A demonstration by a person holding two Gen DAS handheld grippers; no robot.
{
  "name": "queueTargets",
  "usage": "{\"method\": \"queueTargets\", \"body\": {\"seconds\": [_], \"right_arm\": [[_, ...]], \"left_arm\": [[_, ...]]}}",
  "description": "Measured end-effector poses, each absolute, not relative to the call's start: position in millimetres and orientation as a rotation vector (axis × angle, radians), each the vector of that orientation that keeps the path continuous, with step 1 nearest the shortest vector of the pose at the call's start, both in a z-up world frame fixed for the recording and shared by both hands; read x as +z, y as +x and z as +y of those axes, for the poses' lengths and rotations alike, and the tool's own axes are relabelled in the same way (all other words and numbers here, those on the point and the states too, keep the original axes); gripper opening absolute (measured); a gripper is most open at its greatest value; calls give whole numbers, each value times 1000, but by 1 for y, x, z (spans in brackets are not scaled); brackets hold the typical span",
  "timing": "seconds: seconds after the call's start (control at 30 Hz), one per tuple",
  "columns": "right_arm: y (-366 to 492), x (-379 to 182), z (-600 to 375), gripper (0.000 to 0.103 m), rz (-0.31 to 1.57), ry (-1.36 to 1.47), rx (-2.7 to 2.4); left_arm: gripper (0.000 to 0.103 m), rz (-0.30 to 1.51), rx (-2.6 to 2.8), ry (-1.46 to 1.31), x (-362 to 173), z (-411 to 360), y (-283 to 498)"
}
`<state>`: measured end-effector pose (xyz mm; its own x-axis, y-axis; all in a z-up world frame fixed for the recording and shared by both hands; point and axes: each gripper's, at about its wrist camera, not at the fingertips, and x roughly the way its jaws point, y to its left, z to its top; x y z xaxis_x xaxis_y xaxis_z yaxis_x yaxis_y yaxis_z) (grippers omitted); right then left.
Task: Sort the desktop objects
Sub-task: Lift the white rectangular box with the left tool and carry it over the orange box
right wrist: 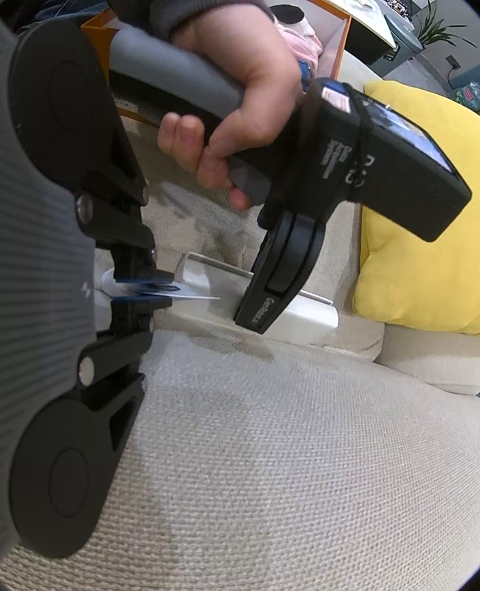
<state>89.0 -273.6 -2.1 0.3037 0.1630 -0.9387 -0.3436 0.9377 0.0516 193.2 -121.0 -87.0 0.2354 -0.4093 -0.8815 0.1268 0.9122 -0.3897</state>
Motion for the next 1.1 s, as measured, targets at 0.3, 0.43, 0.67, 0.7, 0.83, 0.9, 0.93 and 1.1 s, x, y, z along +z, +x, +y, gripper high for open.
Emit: {"method": "queueTargets", "body": {"seconds": [0.3, 0.43, 0.67, 0.7, 0.83, 0.9, 0.93, 1.1], "right_arm": [[78, 14, -267, 5, 1196, -154, 340], [65, 35, -262, 5, 1152, -124, 369], [25, 107, -233, 5, 973, -132, 511], [18, 119, -225, 5, 949, -137, 544], [-3, 149, -187, 5, 895, -193, 645], [-8, 151, -164, 5, 891, -223, 668], [-11, 153, -156, 5, 894, -232, 671], [-12, 130, -114, 5, 959, -252, 600]], "left_arm": [[33, 1204, -434, -271, -29, -79, 152], [33, 1125, -490, -275, 19, -47, 114], [33, 978, -497, -214, 91, -2, 69], [33, 964, -489, -203, 97, -5, 70], [33, 928, -451, -184, 107, 36, 45], [33, 924, -422, -189, 109, 55, 30], [33, 926, -407, -195, 109, 65, 24], [33, 940, -344, -205, 97, 103, 1]]}}
